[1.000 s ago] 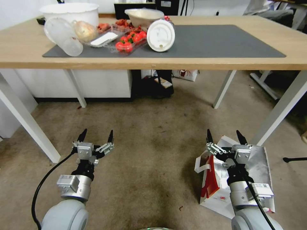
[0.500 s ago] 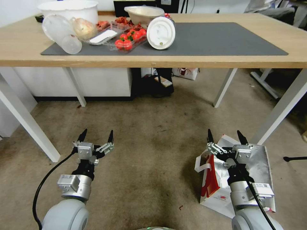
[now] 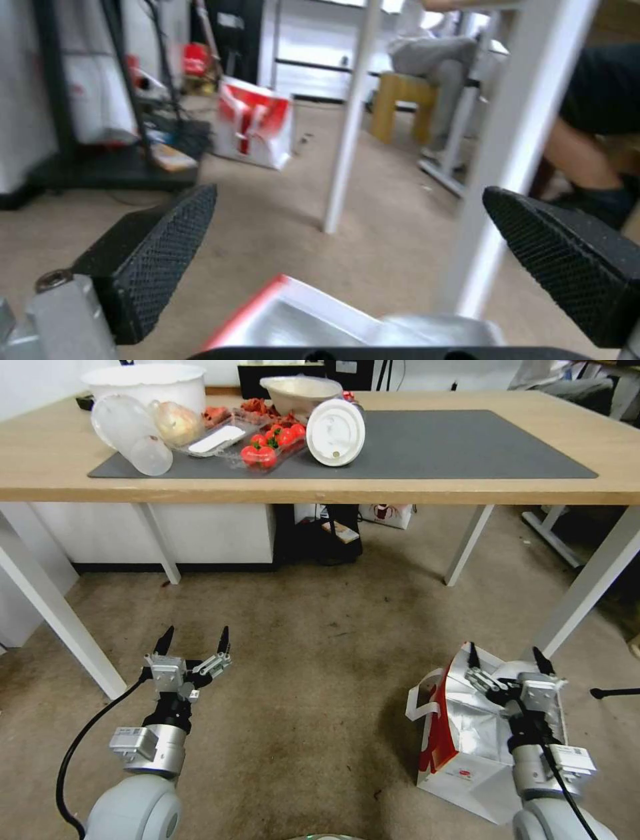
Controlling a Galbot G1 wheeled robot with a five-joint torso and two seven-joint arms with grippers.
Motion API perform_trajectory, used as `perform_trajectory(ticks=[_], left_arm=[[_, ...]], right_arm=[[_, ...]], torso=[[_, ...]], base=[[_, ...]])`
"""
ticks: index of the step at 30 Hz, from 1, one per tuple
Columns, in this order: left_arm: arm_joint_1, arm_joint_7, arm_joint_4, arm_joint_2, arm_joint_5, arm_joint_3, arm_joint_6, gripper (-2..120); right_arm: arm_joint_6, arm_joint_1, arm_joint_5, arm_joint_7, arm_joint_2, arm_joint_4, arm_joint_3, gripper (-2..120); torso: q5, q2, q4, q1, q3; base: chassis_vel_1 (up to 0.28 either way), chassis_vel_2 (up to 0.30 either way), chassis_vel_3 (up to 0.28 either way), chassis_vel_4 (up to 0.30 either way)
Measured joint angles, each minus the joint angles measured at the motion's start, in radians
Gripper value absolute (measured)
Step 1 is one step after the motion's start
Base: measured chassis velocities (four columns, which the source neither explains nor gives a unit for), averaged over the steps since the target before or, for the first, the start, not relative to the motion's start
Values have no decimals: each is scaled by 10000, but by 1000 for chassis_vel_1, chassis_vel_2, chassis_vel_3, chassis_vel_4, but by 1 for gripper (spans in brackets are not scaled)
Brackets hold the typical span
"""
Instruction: Pick up the food delivery bag from the floor and place it on the table.
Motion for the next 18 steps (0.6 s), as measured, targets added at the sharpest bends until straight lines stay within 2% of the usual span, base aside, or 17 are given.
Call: perform_trajectory(ticks=[18], left_arm=[[-168,-192,432,33,94,79,151,97]], right_arm=[[283,488,128,-127,-424,-2052,1368,100]], torso=[[-2,22,1,3,-1]], base=[[0,0,0,0]])
